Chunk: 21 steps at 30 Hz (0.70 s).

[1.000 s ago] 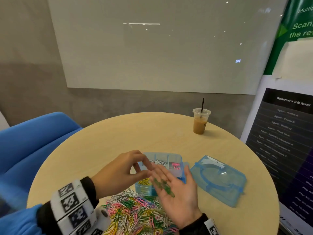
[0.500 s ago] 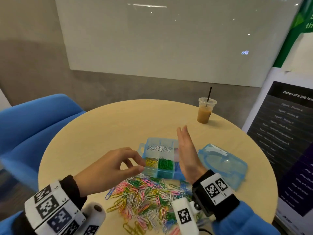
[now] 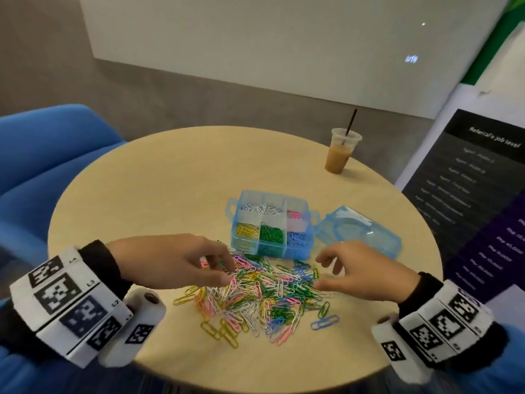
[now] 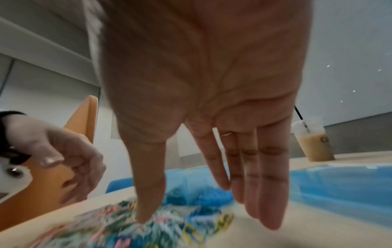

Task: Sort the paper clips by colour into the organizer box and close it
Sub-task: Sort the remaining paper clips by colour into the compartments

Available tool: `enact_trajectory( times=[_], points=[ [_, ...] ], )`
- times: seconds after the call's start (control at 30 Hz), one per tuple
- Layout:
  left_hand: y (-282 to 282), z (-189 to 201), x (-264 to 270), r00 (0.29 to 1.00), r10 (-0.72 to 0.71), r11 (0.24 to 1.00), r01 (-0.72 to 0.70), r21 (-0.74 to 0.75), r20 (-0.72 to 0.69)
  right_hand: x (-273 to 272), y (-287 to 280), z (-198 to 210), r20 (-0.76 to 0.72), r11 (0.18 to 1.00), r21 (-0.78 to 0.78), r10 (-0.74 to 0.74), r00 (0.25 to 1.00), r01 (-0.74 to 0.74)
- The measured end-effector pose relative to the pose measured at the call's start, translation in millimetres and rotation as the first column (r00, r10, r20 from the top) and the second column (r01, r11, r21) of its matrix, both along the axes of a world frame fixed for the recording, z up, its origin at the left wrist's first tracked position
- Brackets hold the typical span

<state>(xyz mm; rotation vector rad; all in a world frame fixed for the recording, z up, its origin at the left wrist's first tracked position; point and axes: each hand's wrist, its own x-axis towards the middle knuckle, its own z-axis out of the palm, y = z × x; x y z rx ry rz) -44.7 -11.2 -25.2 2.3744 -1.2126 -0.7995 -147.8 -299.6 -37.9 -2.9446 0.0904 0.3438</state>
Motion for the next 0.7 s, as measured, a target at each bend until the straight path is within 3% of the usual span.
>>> enact_trajectory(
  times=[0.2,0.47,0.7],
  points=[
    [-7.8,-2.0,-12.6,0.998,-0.05,0.996,0.053,0.065,-0.043,-1.4,9.1,-21.1,-0.096,1.0,-0.024,0.008,0.995,-0.01],
    [-14.6,-13.0,-21.2,0.993,-0.113,0.987,0.117,0.107,-0.037,10.7,31.2,-26.6,0.032,0.994,0.013,0.108,0.994,-0.109],
    [-27.3,-23.5,-25.6,0.995,-0.069,0.997,0.066,-0.047,-0.078,22.8,31.1,-28.7,0.159,0.989,-0.012,0.147,0.976,-0.146]
  ],
)
